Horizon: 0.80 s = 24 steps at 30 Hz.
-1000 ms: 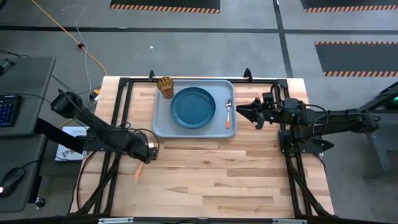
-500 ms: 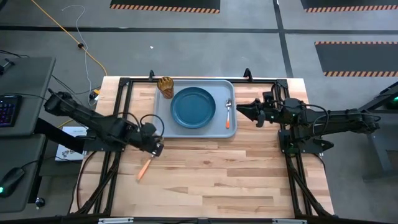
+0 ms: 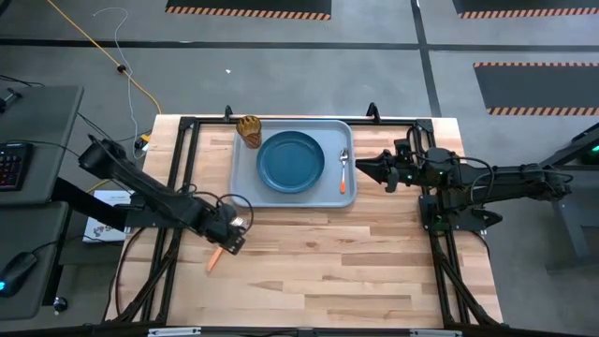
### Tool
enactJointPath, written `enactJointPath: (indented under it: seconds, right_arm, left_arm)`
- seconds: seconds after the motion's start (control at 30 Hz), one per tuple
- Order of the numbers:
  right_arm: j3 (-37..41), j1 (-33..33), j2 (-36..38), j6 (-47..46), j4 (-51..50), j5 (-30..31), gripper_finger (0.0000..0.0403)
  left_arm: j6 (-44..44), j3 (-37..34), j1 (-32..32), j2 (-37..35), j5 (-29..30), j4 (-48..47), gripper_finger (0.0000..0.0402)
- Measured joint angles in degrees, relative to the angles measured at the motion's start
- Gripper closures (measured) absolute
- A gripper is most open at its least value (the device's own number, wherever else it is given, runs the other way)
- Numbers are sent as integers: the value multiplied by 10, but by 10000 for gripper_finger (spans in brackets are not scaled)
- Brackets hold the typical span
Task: Pick and place plate/cup/fork/spoon on tray
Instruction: Put the fork between the plate and spoon on the tray
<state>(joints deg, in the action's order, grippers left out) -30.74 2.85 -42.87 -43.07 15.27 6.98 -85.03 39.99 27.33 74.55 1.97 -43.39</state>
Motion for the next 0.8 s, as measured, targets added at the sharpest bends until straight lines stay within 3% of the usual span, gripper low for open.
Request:
enactJointPath:
  seconds: [0.2,0.47,0.6,0.8]
  right_arm:
    - [0,0,-2,0,-5,5,292]
    - [0,0,-19,-5,-5,10,292]
    - [0,0,-28,-5,-2,10,293]
    - [0,0,-33,-5,-5,10,292]
  left_arm:
    - [11,1,-8,75,1,25,192]
    - [10,4,-25,132,1,26,193]
    - [16,3,-26,133,1,26,238]
    - [31,2,-26,119,3,31,381]
